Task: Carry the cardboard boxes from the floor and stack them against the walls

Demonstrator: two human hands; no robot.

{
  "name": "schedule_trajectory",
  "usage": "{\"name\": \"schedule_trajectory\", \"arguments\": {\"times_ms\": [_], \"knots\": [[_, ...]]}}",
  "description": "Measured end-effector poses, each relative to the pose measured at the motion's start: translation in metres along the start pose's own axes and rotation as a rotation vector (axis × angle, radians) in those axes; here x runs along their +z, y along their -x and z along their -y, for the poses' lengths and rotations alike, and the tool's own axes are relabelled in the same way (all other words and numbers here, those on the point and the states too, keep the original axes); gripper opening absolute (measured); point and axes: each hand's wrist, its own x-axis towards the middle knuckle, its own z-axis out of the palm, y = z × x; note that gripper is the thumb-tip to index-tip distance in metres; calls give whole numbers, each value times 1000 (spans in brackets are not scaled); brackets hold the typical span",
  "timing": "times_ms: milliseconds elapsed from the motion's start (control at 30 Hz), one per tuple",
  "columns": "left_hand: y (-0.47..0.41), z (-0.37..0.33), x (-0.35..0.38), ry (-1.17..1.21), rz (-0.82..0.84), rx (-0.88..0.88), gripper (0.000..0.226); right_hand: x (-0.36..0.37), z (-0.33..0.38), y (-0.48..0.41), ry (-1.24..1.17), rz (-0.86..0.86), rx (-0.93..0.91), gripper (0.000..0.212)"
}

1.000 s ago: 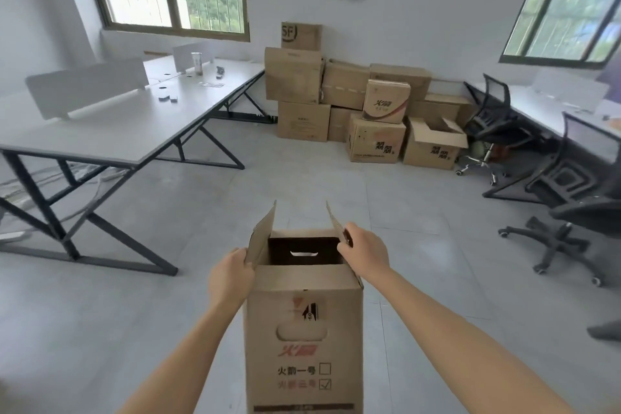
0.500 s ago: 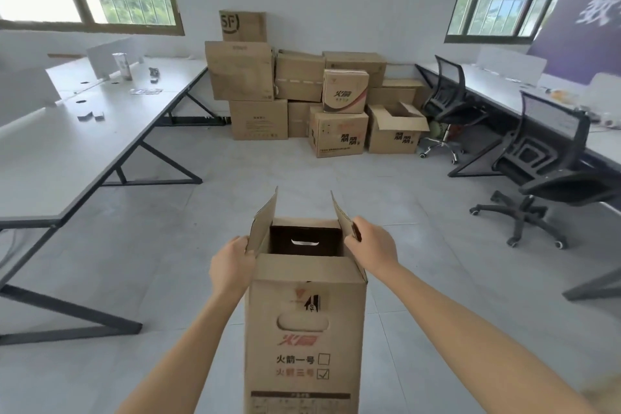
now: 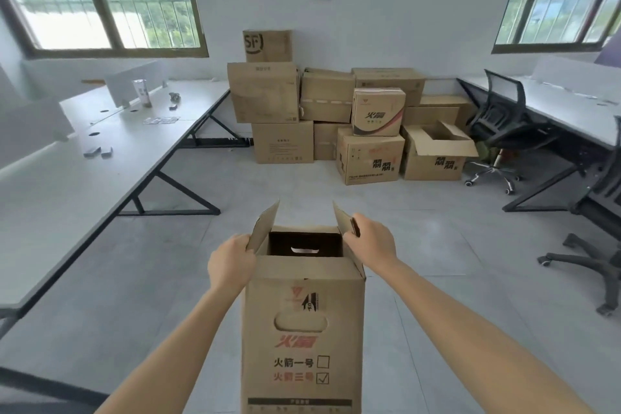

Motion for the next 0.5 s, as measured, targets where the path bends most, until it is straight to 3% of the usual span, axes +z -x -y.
{"name": "schedule_trajectory", "arguments": {"times_ms": [200,367,500], "knots": [[-104,24,21,53,-85,-41,23,37,14,-114,4,6,-75,16],[-205,43,42,54,-68,-42,32,74,30,-214,78,17,-128,37],[-294,54,54,44,-3,-37,35,98,46,-294,93,40,-114,39]]}}
